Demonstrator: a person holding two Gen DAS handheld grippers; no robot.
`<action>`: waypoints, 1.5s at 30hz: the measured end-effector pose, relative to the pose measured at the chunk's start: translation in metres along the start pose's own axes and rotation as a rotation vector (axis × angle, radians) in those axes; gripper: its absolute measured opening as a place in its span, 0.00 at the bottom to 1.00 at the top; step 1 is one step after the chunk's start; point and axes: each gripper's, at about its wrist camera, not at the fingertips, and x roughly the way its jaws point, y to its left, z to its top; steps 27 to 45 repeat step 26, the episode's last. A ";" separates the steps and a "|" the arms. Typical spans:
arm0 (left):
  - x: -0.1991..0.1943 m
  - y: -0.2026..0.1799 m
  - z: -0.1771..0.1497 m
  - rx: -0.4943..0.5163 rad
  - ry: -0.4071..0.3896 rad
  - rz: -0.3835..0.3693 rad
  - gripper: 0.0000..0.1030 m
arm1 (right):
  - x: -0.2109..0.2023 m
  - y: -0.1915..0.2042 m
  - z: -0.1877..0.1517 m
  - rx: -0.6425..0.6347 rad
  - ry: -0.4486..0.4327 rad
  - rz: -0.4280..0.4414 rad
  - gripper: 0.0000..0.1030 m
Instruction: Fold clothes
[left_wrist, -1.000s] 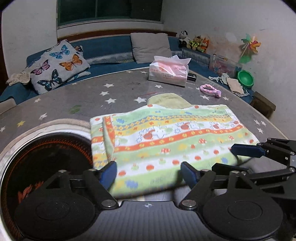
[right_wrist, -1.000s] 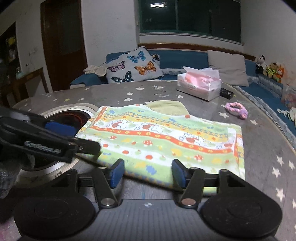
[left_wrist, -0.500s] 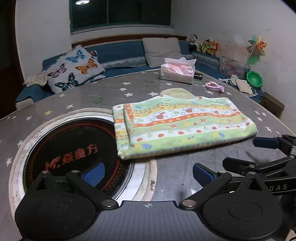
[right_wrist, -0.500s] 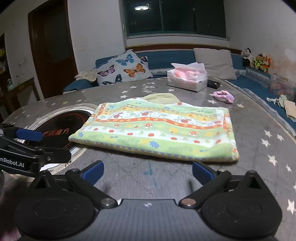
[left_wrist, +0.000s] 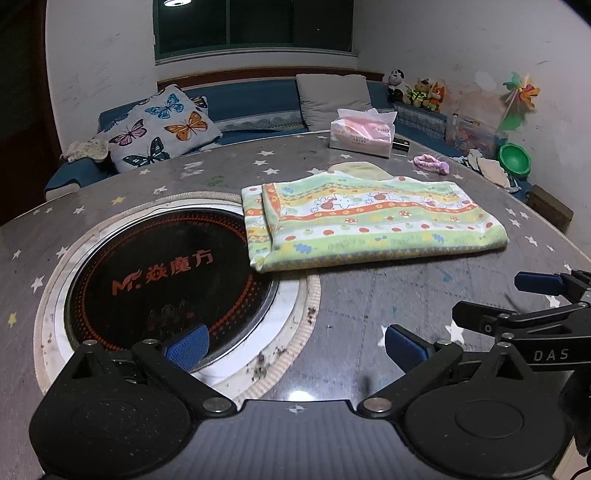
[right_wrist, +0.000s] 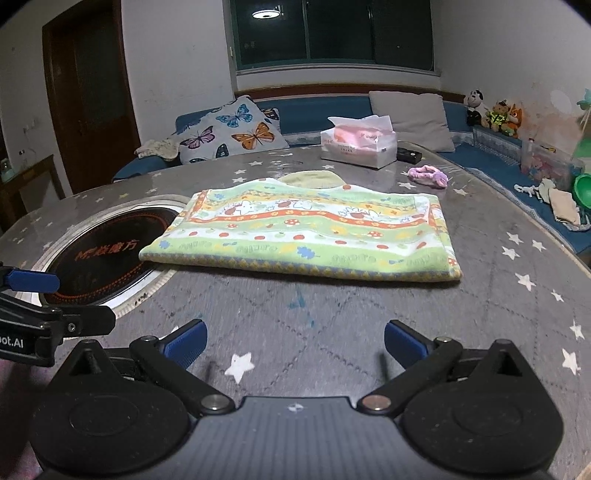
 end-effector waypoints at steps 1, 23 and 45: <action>-0.002 -0.001 -0.001 0.000 -0.002 -0.001 1.00 | 0.000 0.001 -0.001 0.000 0.000 -0.003 1.00; -0.016 -0.001 -0.022 -0.025 -0.010 -0.013 1.00 | -0.012 0.018 -0.012 -0.006 0.002 -0.004 1.00; -0.018 -0.001 -0.023 -0.025 -0.008 -0.019 1.00 | -0.013 0.018 -0.013 -0.008 0.001 -0.001 1.00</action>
